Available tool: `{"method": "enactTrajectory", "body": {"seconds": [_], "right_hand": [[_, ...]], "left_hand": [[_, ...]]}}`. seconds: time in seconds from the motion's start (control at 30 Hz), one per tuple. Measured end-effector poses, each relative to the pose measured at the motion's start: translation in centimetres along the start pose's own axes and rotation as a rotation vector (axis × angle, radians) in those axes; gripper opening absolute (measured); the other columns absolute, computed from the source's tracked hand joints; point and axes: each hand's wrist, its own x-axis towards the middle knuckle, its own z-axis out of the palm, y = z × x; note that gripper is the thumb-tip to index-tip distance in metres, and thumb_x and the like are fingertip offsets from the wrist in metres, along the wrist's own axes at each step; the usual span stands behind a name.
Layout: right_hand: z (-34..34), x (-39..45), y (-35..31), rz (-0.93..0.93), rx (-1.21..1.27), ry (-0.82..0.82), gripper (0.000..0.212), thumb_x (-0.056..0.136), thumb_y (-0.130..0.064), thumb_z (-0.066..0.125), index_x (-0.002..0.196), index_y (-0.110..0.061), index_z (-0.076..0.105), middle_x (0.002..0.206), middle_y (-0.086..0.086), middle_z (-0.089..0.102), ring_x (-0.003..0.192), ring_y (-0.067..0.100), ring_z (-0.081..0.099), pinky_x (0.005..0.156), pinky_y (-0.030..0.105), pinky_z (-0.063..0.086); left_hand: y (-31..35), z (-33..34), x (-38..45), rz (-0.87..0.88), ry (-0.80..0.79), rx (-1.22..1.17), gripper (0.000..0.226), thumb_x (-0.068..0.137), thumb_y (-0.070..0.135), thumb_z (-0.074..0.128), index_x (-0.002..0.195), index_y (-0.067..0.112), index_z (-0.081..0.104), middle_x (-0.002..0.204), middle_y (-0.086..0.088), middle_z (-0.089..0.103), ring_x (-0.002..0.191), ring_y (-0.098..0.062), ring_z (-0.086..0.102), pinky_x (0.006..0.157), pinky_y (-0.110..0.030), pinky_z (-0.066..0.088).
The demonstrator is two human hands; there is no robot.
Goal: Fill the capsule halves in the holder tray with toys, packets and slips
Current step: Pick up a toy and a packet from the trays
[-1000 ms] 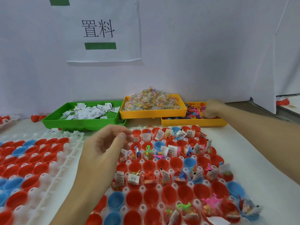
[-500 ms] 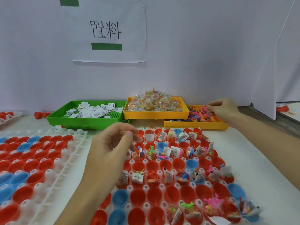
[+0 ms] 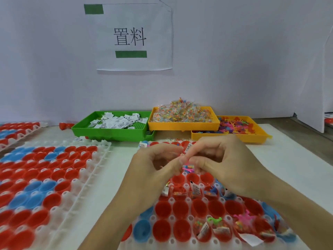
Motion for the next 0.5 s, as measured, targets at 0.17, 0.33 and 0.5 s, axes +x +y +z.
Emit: {"method": "enactTrajectory", "body": {"seconds": [0.17,0.33,0.5], "right_hand": [[0.8,-0.6,0.3,0.026,0.002,0.029,0.015,0.087,-0.011,0.075,0.092,-0.025,0.075,0.084,0.001,0.075,0.074,0.014,0.073,0.073,0.032,0.06],[0.0,-0.6,-0.3,0.039,-0.058,-0.008,0.008,0.087,-0.013,0.075,0.083,-0.02,0.077,0.072,-0.003,0.075,0.066,0.011,0.073,0.065,0.021,0.058],[-0.2,-0.8,-1.3,0.029,-0.14,-0.085,0.017,0.086,-0.014,0.076,0.076,-0.028,0.076,0.071,-0.009,0.073,0.061,0.005,0.067,0.058,0.013,0.048]], "left_hand": [[0.0,-0.5,-0.1,-0.044,-0.075,-0.048,0.02,0.07,0.023,0.073,0.087,0.012,0.072,0.074,-0.011,0.075,0.064,-0.022,0.072,0.063,-0.025,0.058],[0.3,-0.3,-0.1,-0.12,-0.113,-0.136,0.026,0.073,0.018,0.07,0.092,0.002,0.064,0.081,-0.018,0.075,0.077,-0.031,0.075,0.076,-0.039,0.062],[1.2,-1.2,-0.1,-0.059,-0.075,-0.012,0.022,0.084,0.028,0.067,0.091,0.008,0.07,0.083,-0.006,0.077,0.076,-0.015,0.071,0.067,-0.021,0.054]]}}
